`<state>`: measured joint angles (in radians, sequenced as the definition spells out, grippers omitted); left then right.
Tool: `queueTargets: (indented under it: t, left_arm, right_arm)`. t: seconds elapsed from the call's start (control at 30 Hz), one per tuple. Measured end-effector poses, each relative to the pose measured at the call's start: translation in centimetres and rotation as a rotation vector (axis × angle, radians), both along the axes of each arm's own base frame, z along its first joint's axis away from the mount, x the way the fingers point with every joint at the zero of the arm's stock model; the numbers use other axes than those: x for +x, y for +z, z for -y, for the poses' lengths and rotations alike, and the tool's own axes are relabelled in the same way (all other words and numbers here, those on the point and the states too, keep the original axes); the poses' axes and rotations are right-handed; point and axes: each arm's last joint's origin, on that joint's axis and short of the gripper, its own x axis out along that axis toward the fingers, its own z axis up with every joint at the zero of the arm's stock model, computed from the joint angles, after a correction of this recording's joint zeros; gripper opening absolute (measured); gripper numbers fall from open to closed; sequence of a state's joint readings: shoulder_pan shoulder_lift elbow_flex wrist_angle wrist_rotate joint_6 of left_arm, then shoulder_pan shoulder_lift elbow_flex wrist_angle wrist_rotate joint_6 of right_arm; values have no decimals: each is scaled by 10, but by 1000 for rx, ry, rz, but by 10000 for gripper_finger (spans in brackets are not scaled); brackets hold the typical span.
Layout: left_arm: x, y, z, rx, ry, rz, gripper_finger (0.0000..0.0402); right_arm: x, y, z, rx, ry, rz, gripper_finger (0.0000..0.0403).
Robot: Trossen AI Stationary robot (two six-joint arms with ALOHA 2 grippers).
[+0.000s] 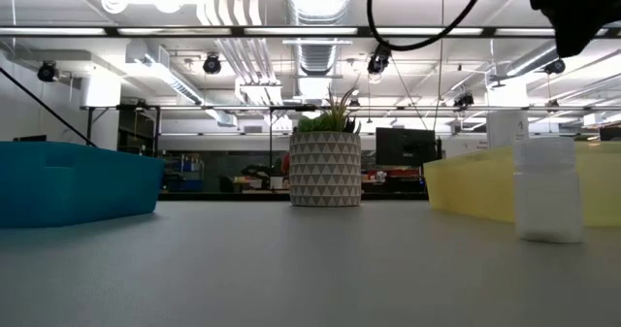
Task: Pick and place medicine bottles into bin by pill shape (circle, oval)
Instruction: Put the transparent pill bottle into the right yellow bin
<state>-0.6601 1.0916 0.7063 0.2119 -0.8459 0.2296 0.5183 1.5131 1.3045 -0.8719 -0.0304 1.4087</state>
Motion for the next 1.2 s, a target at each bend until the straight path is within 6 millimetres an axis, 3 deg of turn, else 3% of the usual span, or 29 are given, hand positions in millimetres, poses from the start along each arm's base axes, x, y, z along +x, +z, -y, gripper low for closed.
queueTargets:
  t: [0.2, 0.5, 0.83, 1.2]
  left_arm:
    - [0, 1, 0, 84, -8, -9, 169]
    - [1, 4, -2, 216, -3, -12, 169]
    - [2, 13, -2, 355, 10, 28, 169]
    - [1, 7, -3, 376, 30, 0, 169]
  right_arm:
    - [0, -1, -4, 33, -90, -15, 223]
    - [20, -16, -16, 87, -139, 9, 223]
    - [23, -11, -17, -42, -215, -155, 223]
    - [33, -33, -14, -88, -260, -226, 223]
